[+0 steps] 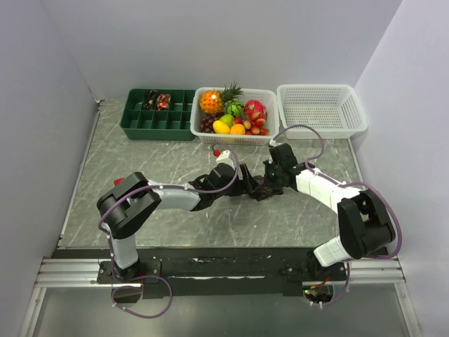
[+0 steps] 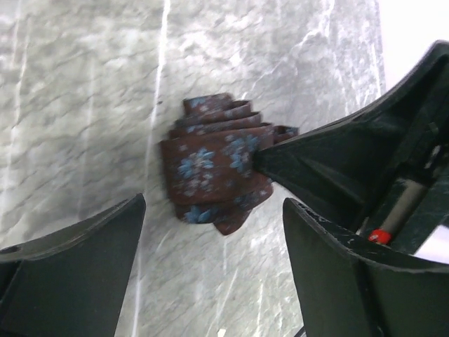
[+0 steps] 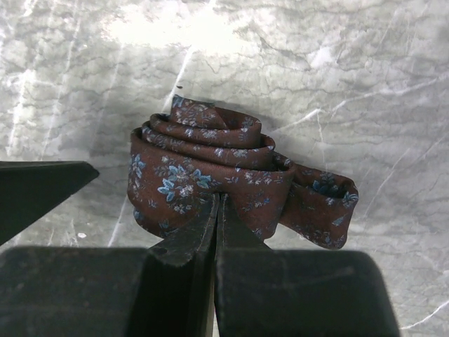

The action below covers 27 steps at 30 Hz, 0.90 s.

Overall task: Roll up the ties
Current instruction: Roll the tie at the center of the board.

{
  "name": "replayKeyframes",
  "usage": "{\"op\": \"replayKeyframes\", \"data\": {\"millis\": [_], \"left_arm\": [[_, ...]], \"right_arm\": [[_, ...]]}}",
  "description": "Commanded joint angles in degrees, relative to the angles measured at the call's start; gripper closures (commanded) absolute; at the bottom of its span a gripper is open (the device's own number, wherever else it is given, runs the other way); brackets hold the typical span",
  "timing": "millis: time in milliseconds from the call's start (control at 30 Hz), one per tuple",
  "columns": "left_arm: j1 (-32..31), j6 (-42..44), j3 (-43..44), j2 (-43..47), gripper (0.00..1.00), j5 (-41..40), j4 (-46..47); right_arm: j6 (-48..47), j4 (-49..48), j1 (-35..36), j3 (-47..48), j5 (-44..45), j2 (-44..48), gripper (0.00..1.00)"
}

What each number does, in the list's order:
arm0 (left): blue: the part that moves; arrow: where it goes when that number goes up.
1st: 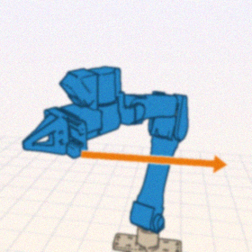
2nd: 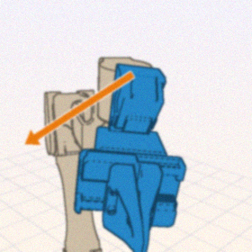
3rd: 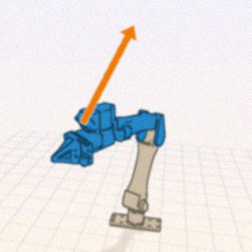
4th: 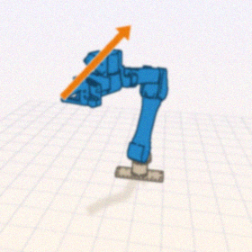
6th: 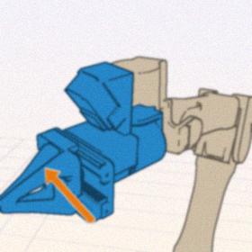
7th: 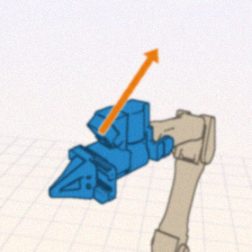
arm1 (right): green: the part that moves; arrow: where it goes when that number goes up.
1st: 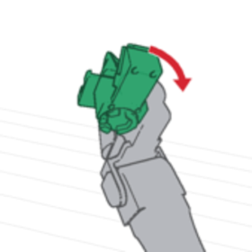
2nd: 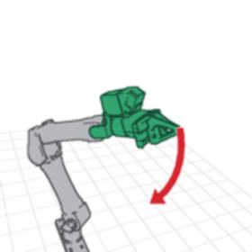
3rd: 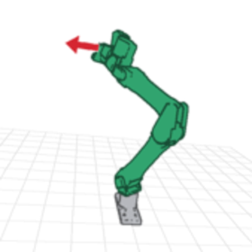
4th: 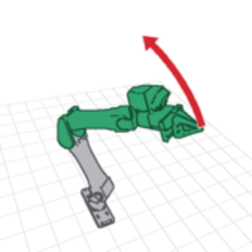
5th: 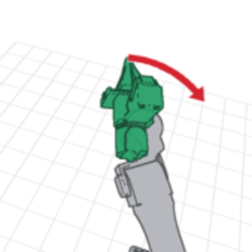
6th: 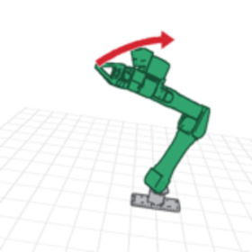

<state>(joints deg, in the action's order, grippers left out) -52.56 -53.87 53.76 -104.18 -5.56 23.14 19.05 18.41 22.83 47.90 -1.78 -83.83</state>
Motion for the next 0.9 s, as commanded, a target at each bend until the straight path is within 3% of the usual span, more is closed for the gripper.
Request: {"op": "replayKeyframes", "data": {"millis": [0, 300, 500, 867], "left_arm": [[0.9, -2.6, -2.5, 0.2, 0.14, 1.3, 3.7], [2.8, -7.3, -6.5, -8.8, 0.16, 9.9, 25.2], [2.8, -8.5, -5.1, -12.7, 0.22, 11.0, 28.6], [2.9, -12.9, -4.5, -19.2, 0.57, 15.2, 40.6]], "right_arm": [[0.8, 1.2, -0.1, -1.6, 1.7, -0.8, 1.00], [1.2, 1.7, -0.5, -1.4, 1.7, -1.0, 1.00], [1.3, 1.4, -0.6, -1.7, 1.0, -0.6, 1.00], [1.4, 0.2, -0.9, -1.3, -1.4, -1.5, 1.00]]}}
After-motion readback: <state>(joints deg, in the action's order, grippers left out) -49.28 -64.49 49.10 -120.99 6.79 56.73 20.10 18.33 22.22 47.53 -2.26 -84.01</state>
